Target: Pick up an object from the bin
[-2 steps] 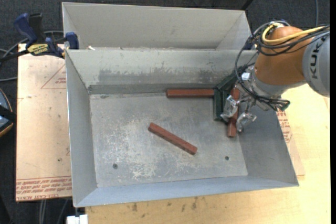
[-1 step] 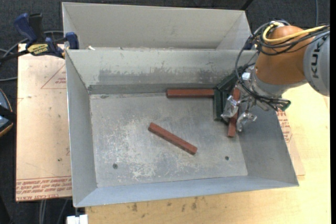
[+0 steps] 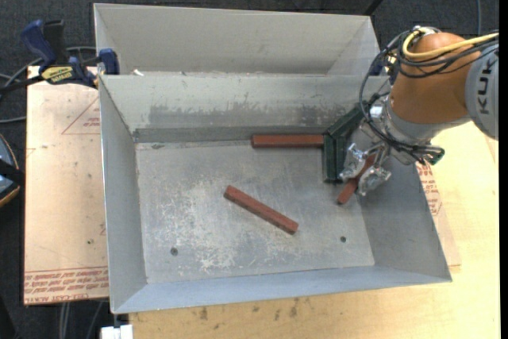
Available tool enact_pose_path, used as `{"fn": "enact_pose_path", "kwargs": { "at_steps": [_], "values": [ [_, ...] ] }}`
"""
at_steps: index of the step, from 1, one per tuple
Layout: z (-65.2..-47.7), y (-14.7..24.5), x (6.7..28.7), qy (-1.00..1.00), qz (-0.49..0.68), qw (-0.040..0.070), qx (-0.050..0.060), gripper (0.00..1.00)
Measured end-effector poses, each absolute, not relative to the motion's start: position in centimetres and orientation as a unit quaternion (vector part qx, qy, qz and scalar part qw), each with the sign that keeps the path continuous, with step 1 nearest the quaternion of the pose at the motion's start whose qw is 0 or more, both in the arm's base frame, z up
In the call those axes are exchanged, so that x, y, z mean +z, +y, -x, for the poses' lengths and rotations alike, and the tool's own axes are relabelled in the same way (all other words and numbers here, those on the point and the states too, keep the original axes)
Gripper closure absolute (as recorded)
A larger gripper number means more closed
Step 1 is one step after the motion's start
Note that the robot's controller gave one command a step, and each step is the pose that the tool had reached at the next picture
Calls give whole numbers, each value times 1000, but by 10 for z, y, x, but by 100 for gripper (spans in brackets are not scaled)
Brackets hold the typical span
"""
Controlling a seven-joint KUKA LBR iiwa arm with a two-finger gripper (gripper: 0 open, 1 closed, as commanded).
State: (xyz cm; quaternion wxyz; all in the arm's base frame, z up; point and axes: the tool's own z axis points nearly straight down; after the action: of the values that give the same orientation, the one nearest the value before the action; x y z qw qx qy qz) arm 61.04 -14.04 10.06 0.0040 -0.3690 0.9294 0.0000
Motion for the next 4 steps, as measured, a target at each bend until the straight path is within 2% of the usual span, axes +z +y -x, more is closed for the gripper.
{"fn": "enact_pose_path", "kwargs": {
  "at_steps": [2, 4],
  "values": [
    [-612, -141, 122, 930, 368, 4, -1, 100],
    [-611, -140, 126, 930, 368, 1, 0, 100]
  ]
}}
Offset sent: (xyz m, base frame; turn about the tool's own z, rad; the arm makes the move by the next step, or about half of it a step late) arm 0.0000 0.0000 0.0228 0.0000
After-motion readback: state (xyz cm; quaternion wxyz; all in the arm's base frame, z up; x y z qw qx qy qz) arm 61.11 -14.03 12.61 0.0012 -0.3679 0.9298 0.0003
